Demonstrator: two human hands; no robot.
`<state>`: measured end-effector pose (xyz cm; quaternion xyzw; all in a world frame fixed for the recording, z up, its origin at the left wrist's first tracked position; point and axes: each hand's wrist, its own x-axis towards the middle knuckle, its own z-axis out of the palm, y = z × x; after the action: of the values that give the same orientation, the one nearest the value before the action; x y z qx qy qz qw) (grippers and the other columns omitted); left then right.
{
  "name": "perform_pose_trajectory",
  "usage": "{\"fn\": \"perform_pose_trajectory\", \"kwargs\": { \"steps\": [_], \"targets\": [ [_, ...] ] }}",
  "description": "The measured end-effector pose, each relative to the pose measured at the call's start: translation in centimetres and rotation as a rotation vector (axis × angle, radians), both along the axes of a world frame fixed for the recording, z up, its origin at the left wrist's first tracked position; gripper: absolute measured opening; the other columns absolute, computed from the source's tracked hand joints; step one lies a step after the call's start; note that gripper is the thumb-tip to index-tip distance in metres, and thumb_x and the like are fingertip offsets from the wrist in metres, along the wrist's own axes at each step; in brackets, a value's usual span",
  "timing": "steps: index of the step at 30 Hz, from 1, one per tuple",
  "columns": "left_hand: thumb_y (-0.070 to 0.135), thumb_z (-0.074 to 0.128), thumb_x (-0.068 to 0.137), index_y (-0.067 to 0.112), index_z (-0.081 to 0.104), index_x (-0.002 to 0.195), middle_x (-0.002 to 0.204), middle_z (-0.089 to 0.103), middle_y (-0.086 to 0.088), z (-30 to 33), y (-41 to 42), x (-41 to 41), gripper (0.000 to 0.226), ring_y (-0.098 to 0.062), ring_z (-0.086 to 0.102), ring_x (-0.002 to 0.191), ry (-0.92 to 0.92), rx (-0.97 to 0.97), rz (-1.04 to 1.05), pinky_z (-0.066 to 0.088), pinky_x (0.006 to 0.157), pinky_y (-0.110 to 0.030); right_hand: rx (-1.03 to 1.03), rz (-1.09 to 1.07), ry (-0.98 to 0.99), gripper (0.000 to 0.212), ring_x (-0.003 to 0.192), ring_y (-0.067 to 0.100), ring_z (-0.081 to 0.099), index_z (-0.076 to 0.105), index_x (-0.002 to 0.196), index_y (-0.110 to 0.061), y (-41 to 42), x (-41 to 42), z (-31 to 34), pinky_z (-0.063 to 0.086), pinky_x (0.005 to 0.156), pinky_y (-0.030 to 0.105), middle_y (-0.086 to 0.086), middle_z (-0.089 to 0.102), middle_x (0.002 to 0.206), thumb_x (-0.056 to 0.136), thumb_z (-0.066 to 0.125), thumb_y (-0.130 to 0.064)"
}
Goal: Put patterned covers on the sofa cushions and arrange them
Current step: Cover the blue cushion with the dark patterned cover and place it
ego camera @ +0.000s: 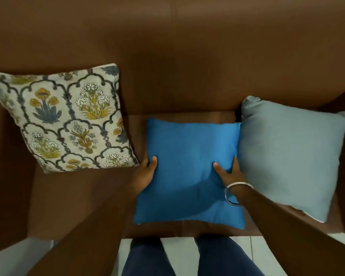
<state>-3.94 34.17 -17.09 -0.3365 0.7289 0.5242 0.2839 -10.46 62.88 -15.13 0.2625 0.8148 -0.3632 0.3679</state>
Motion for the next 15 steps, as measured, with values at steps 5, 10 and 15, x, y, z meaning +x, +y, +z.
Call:
{"fn": "perform_pose_trajectory", "kwargs": {
  "steps": [5,10,15],
  "targets": [
    [0.077,0.04,0.085,0.029,0.062,0.132,0.133,0.065,-0.008,7.1,-4.7,-0.2,0.071,-0.026,0.062,0.121,-0.04,0.568,0.296,0.055,0.093,-0.044,-0.532,-0.21,-0.215,0.084,0.118,0.031,0.063,0.063,0.13,-0.015,5.6,-5.9,5.2,0.043,0.106,0.043,0.013,0.066,0.13,0.068,0.062,-0.073],
    [0.088,0.026,0.077,0.016,0.05,0.077,0.059,0.054,0.0,9.3,-5.6,-4.3,0.076,-0.009,0.049,0.044,0.069,0.194,0.304,0.041,0.05,-0.026,-0.678,-0.303,0.048,0.057,0.113,0.028,0.064,0.06,0.125,-0.019,6.2,-10.2,6.0,0.05,0.099,0.051,0.022,0.057,0.138,0.091,0.042,-0.061],
    [0.088,0.007,0.071,0.019,0.062,0.048,0.043,0.051,-0.005,6.3,-3.8,-7.9,0.092,-0.014,0.041,0.034,-0.041,0.076,0.319,0.029,0.035,-0.021,-0.516,-0.265,0.13,0.087,0.084,0.002,0.071,0.067,0.103,-0.044,-0.2,-11.5,4.2,0.056,0.068,0.022,-0.02,0.072,0.095,0.045,0.037,-0.101]
  ]
}}
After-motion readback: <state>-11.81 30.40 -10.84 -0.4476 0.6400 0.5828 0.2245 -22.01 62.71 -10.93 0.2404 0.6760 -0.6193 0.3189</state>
